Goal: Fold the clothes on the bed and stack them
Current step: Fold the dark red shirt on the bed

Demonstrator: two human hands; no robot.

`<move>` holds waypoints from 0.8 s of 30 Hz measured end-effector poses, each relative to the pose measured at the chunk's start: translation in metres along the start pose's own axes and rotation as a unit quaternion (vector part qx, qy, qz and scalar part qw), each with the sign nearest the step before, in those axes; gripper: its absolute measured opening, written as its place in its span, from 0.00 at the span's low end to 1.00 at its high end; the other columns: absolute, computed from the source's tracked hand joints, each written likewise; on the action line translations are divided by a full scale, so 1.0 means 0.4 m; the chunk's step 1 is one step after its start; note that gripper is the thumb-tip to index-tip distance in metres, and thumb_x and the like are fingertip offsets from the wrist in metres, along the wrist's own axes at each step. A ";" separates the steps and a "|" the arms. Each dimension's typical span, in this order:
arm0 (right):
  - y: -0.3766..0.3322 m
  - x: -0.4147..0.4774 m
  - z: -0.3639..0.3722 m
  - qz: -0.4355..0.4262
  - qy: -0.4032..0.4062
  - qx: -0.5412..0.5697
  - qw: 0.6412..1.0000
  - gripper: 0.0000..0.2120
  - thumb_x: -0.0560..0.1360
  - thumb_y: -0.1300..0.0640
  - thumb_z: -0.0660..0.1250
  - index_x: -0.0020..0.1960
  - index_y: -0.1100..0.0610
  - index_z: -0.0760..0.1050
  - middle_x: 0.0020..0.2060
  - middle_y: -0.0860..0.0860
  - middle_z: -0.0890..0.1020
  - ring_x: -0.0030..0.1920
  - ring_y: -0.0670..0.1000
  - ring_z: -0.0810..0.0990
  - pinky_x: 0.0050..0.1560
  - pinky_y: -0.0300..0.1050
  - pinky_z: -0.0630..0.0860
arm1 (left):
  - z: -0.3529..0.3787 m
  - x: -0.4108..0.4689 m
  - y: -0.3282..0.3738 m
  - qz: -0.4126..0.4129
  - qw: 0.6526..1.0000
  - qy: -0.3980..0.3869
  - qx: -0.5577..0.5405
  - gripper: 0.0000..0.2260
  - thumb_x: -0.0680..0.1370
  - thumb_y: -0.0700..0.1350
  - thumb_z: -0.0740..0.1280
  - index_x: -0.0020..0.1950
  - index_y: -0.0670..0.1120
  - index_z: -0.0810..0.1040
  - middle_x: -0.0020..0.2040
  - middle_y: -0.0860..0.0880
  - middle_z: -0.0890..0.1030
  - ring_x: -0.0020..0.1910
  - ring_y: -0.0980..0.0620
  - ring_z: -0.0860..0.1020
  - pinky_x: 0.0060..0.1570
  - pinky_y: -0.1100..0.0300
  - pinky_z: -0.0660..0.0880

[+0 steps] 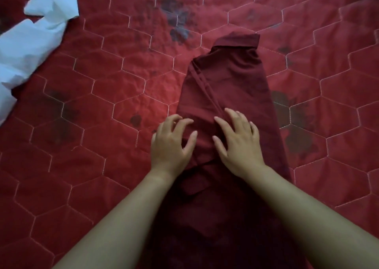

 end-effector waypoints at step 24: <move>0.204 0.116 -0.082 0.109 0.095 0.002 0.989 0.24 0.78 0.47 0.57 0.73 0.50 0.60 0.73 0.54 0.56 0.70 0.58 0.56 0.64 0.60 0.58 | 0.080 0.241 0.014 -0.016 0.995 -0.039 0.094 0.25 0.77 0.58 0.60 0.71 0.51 0.63 0.63 0.42 0.67 0.59 0.41 0.71 0.54 0.43 0.70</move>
Point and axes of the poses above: each hand's wrist, its own x-axis towards the middle knuckle, its own z-axis out of the palm, y = z × x, the point moved 7 cm from there along x, towards the middle knuckle
